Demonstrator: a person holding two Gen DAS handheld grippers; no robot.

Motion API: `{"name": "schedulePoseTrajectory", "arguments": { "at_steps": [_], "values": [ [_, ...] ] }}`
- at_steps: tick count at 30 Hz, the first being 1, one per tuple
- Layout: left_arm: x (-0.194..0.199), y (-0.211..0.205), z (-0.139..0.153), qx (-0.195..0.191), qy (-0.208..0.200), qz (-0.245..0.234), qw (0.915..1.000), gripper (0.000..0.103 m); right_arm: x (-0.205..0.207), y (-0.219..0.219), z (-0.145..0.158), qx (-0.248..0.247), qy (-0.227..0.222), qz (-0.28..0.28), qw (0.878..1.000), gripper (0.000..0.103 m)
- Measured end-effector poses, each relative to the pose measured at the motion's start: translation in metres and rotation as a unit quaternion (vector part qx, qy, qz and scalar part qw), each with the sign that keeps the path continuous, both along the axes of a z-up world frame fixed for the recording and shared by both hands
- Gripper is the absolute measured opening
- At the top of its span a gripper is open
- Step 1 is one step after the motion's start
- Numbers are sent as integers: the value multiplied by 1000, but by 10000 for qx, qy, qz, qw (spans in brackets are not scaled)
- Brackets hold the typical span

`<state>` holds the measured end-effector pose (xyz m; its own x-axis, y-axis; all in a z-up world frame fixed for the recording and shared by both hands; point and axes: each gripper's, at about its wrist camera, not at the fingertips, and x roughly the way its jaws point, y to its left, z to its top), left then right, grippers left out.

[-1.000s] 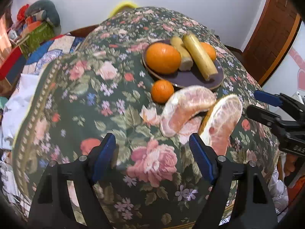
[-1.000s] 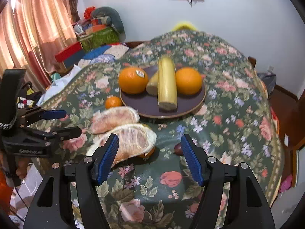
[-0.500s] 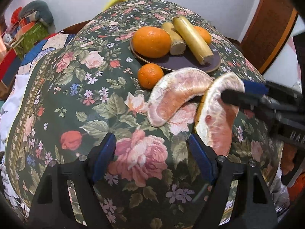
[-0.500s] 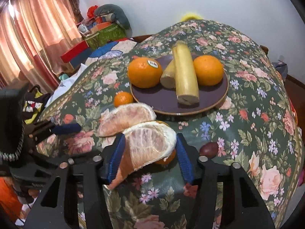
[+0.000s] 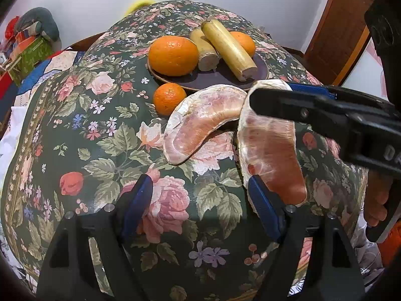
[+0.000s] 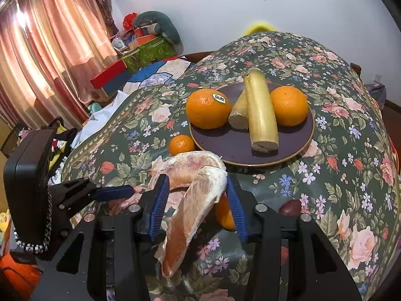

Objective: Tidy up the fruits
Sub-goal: 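Grasp a pink pomelo segment with the right tool, then lift the pomelo segment with the right tool while the left tool grasps another segment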

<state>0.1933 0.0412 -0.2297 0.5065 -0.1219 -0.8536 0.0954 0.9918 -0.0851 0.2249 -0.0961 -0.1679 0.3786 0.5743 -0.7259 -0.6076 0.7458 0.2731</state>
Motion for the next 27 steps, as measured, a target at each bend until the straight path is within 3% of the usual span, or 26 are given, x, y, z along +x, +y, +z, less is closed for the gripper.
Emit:
{"name": "schedulePoseTrajectory", "arguments": {
  "at_steps": [1, 2, 5, 13, 20, 22, 24, 27],
  "values": [
    [-1, 0, 0, 36, -6, 11, 10000, 79, 1, 1, 0, -76, -64, -68, 9999, 22],
    [-1, 1, 0, 42, -15, 17, 10000, 79, 2, 2, 0, -83, -67, -73, 9999, 19],
    [-4, 5, 2, -13, -39, 57, 10000, 79, 3, -1, 2, 126, 17, -68, 9999, 17],
    [9, 30, 15, -75, -135, 357, 9992, 79, -9, -16, 25, 289, -254, -80, 9992, 15],
    [41, 19, 5, -32, -60, 131, 9999, 79, -12, -52, 50, 440, -523, -388, 9969, 14],
    [47, 12, 1, 72, -43, 59, 9999, 75, -12, -60, 57, 463, -604, -476, 9960, 14],
    [53, 7, -4, 155, 2, 13, 9999, 61, -11, -68, 64, 474, -699, -555, 9949, 13],
    [53, 3, -6, 91, -8, -80, 9999, 50, -10, -77, 71, 453, -846, -669, 9931, 13]
  ]
}}
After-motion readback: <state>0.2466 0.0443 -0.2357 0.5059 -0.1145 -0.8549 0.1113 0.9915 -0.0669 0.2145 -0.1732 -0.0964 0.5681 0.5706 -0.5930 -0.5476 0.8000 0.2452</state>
